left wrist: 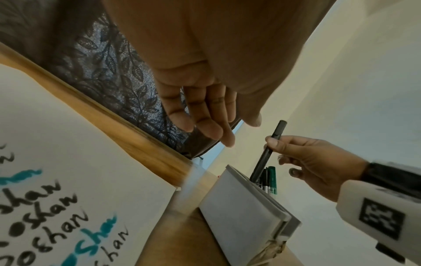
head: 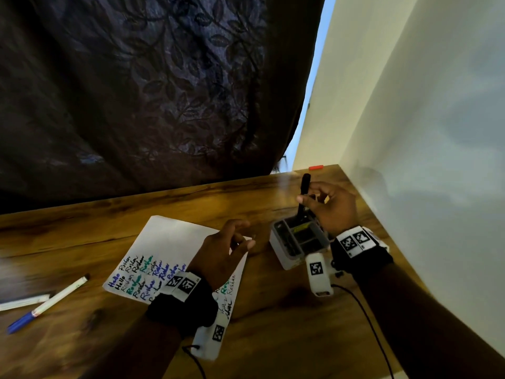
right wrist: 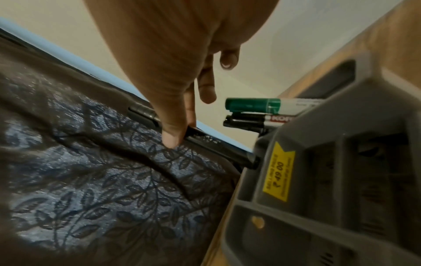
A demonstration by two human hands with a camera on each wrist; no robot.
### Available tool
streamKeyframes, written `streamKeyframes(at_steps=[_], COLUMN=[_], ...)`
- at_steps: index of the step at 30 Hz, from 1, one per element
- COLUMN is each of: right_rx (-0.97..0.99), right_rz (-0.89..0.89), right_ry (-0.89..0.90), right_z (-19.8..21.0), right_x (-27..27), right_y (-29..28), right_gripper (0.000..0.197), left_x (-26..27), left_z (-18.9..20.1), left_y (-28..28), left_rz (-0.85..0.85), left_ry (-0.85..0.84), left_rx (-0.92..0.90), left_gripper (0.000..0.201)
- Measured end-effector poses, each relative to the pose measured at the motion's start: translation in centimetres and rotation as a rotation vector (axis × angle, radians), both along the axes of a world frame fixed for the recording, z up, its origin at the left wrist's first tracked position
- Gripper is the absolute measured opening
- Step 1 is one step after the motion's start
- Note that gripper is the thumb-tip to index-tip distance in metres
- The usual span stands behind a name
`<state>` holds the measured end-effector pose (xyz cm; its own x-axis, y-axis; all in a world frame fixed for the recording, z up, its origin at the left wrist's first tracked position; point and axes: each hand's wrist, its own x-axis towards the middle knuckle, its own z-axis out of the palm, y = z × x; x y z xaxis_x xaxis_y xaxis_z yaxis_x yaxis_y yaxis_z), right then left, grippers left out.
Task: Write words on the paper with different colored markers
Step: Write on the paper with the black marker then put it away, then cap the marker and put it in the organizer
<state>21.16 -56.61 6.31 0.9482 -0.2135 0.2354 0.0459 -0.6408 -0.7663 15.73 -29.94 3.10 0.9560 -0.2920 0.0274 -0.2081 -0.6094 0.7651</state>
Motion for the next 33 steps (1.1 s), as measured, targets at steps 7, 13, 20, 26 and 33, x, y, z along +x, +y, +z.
streamKeyframes(at_steps=[7, 13, 20, 26, 33], right_rx=[-0.37, -0.498, -0.471, -0.368, -0.303], right_rz=[-0.018, -0.041, -0.004, -0.006, 0.111], right_ry=[0.143, 0.098, 0.15, 0.076, -0.184], right_z=[-2.6, -3.4, -3.9, -2.2, 0.9], right_x=[0.7, 0.5, 0.4, -0.2, -0.7], right_y=[-0.4, -0.8, -1.2, -0.5, 5.5], right_gripper=[0.035, 0.033, 0.039, 0.055, 0.049], left_x=[0.8, 1.1, 0.8, -0.1, -2.2], left_z=[-0.9, -1.3, -1.5, -1.3, -1.1], left_y=[0.3, 0.5, 0.4, 0.9, 4.6], left_rz=[0.0, -0.004, -0.011, 0.01, 0.08], left_ry=[0.026, 0.062, 0.067, 0.056, 0.083], left_rx=[0.033, 0.053, 0.06, 0.059, 0.07], left_gripper=[0.037, 0.03, 0.028, 0.027, 0.023])
